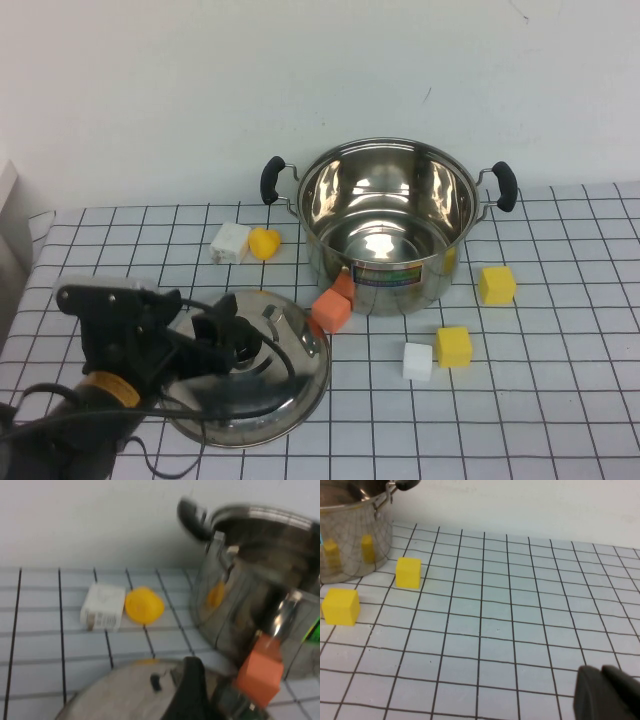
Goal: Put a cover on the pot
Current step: Pick up the pot lid
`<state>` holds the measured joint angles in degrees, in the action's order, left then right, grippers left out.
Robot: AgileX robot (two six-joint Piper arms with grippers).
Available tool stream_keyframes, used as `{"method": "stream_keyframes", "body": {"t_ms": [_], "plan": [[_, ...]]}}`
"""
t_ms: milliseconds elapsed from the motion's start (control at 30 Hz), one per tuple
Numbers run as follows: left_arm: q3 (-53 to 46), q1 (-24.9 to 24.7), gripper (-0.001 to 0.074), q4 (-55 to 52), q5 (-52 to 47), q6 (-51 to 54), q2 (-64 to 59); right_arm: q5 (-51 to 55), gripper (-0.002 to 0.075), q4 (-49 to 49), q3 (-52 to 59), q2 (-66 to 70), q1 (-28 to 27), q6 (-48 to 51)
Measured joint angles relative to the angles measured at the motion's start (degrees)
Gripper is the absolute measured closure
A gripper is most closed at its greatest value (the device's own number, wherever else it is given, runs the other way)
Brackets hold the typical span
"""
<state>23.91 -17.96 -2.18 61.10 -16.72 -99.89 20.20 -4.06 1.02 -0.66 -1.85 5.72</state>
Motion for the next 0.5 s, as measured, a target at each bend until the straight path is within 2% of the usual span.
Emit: {"method": "stream_keyframes", "body": {"t_ms": [500], "plan": [[-0.31, 0.0, 0.0204, -0.81, 4.14, 7.29, -16.16, 0.0, 0.0717, 0.0, 0.0, 0.0, 0.0, 0.0]]}}
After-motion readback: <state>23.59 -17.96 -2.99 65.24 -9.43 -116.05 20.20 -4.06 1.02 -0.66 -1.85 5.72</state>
